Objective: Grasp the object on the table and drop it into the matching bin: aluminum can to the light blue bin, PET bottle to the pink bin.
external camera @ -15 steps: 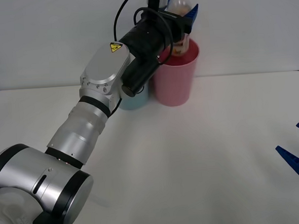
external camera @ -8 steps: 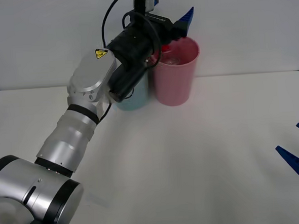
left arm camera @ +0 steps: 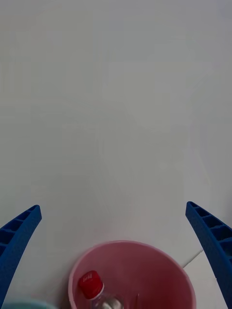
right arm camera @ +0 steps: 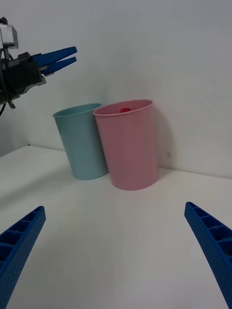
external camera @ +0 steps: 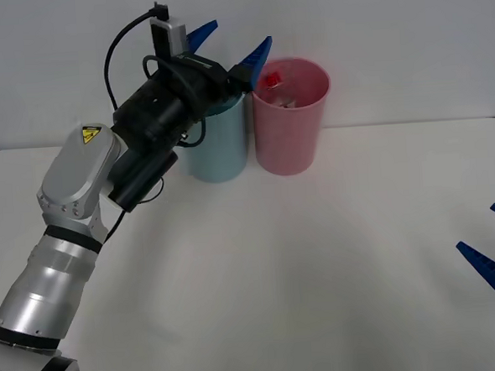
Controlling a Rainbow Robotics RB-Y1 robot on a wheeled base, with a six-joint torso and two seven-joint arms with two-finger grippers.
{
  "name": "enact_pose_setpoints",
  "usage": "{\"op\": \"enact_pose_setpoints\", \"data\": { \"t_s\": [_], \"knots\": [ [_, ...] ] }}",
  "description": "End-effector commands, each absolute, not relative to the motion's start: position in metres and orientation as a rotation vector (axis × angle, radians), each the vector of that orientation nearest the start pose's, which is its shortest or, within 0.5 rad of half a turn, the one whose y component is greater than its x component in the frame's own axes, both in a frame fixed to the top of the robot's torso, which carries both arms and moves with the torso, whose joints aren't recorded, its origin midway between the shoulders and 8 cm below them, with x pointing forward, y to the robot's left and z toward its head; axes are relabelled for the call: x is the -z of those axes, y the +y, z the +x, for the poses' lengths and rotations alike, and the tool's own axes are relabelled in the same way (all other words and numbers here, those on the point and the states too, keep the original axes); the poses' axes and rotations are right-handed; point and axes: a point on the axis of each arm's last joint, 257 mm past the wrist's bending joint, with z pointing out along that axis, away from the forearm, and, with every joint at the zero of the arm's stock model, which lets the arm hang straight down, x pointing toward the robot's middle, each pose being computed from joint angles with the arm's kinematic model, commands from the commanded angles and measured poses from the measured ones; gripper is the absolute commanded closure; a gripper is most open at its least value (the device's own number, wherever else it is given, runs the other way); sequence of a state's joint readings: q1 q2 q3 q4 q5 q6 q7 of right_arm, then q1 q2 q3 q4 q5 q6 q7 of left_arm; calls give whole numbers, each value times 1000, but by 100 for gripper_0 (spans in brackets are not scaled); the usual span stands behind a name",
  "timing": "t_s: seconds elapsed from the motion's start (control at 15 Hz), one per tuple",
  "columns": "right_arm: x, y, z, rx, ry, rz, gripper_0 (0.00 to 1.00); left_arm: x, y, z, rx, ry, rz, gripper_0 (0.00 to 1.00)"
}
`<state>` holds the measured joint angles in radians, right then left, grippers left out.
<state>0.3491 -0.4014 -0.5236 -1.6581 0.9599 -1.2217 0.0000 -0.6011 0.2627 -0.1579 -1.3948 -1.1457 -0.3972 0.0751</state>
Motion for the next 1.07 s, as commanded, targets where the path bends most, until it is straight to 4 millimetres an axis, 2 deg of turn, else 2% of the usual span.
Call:
{"op": "enact_pose_setpoints", "data": {
  "t_s": [0.07, 0.6, 1.07],
  "knots": [
    [169, -330, 342, -567, 1441, -465, 0, -11, 62, 580, 644, 1154, 482, 0],
    [169, -330, 342, -567, 1441, -465, 0, 17, 164, 520, 622, 1142, 484, 0],
    [169, -330, 342, -567, 1441, -465, 0, 49, 257, 457, 515, 1187, 496, 0]
  ]
}}
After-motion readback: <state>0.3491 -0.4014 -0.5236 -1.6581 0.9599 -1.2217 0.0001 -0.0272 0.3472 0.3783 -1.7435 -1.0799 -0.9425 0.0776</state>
